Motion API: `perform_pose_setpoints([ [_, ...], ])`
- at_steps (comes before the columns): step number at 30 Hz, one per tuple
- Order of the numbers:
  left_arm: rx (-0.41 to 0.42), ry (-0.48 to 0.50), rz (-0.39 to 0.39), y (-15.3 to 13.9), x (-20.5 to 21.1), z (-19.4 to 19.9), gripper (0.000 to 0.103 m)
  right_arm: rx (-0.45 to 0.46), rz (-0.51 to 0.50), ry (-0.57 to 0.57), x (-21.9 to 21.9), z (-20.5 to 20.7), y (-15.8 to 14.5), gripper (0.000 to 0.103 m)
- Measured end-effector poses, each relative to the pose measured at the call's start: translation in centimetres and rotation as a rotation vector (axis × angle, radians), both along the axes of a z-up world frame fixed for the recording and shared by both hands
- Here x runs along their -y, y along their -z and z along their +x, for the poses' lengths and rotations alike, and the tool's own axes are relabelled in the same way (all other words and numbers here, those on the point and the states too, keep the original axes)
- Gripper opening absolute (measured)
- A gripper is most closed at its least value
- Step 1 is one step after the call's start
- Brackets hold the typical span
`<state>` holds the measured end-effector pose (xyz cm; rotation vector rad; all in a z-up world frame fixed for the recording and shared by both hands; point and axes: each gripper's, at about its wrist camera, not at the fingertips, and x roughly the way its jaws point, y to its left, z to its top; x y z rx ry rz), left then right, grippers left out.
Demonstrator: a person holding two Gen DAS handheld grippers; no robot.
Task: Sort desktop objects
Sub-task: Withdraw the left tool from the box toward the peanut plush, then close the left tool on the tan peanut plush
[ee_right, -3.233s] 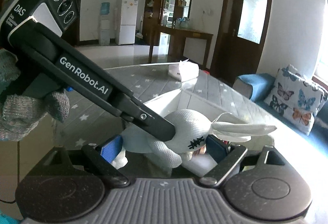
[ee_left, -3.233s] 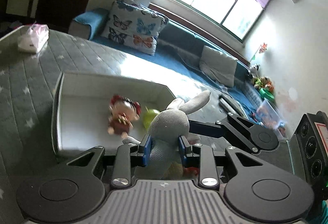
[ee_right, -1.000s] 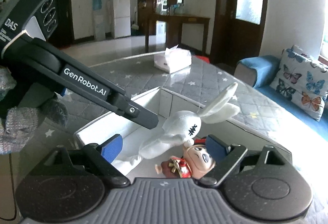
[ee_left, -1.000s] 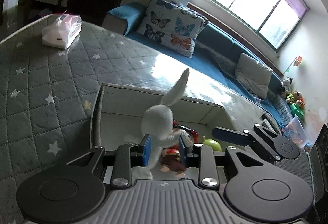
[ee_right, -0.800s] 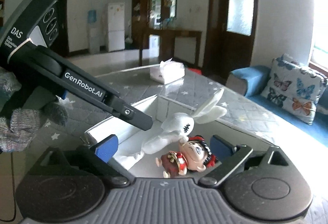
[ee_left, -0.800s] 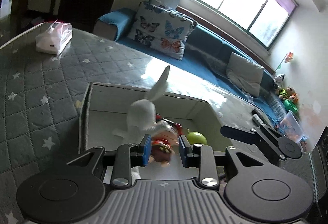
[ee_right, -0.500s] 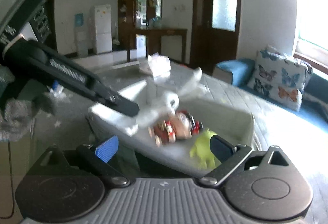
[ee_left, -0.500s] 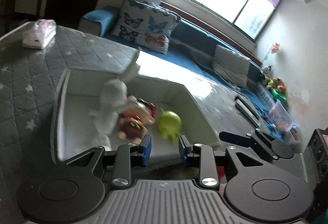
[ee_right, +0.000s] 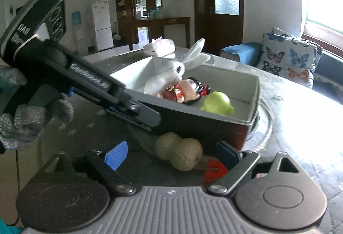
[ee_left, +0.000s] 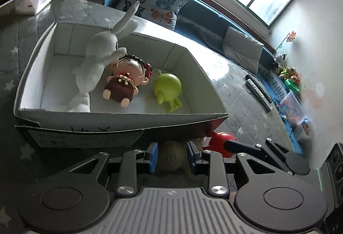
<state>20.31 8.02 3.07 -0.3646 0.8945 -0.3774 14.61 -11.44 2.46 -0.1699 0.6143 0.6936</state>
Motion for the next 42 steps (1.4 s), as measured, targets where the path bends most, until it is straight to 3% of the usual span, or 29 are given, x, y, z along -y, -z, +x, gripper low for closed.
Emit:
perform_pose_setpoints([
  [6, -0.022, -0.020, -0.029, 1.1, 0.0, 0.4, 0.032, -0.014, -0.025, 0.017, -1.2, 0.5, 1.5, 0.082],
  [19, -0.050, -0.077, -0.102, 2.4, -0.2, 1.3, 0.032, -0.029, -0.071, 0.059, -2.8, 1.9, 3.2, 0.082],
  [30, -0.058, -0.097, -0.103, 3.1, 0.4, 1.5, 0.034, -0.012, -0.114, 0.108, -3.2, 2.1, 3.7, 0.066],
  [42, -0.034, -0.076, -0.075, 1.4, 0.9, -0.2, 0.034, 0.012, -0.105, 0.093, -2.6, 0.7, 2.3, 0.066],
])
